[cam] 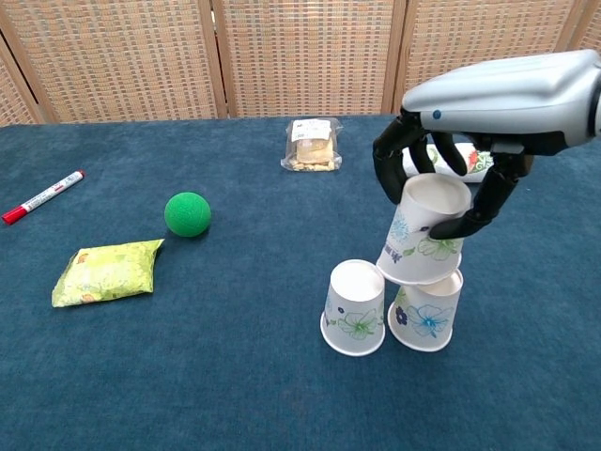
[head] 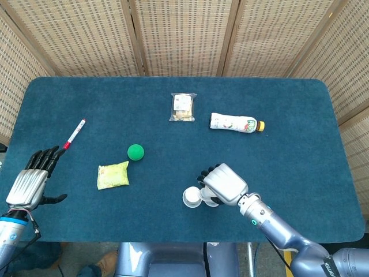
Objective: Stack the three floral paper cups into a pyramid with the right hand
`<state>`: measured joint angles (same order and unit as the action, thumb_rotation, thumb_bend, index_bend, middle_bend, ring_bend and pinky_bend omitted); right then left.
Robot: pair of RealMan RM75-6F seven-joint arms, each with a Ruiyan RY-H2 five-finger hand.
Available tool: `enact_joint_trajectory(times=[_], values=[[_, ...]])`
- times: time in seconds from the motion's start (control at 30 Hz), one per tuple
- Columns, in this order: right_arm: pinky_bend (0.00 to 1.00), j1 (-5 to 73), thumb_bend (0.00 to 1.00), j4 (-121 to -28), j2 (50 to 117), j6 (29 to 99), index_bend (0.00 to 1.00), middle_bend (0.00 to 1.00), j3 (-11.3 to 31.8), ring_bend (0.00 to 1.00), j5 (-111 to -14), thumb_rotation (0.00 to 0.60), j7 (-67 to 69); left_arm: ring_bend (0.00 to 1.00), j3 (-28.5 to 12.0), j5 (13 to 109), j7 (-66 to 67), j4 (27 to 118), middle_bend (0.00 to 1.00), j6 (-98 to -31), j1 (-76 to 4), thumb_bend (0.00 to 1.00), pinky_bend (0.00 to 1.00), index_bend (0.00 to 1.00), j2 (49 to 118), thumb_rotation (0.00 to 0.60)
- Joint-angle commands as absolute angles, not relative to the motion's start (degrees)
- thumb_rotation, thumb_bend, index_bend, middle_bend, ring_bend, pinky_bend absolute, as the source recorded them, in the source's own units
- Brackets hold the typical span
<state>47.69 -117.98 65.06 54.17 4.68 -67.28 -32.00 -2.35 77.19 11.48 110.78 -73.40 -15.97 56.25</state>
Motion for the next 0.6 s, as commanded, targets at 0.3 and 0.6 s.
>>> enact_joint_trajectory(times=[0.3,0.6], values=[[0.59,49.3,0.49,-117.1,68.6,54.0,0.53,0.55,4.6,0.51,-64.9,0.6,-35.6,0.0,-2.3,77.1,11.2,111.0,0.0,-72.3,-16.2,0.0,0.0,0.0,55.9,0.6],[0.48,49.7,0.26,-116.9,68.3,53.3,0.36,0.41,3.7,0.4,-64.2,0.6,-36.5,0.0,-2.5,77.4,10.2,111.0,0.0,-72.0,-16.2,0.0,0.0,0.0,55.5,0.6]])
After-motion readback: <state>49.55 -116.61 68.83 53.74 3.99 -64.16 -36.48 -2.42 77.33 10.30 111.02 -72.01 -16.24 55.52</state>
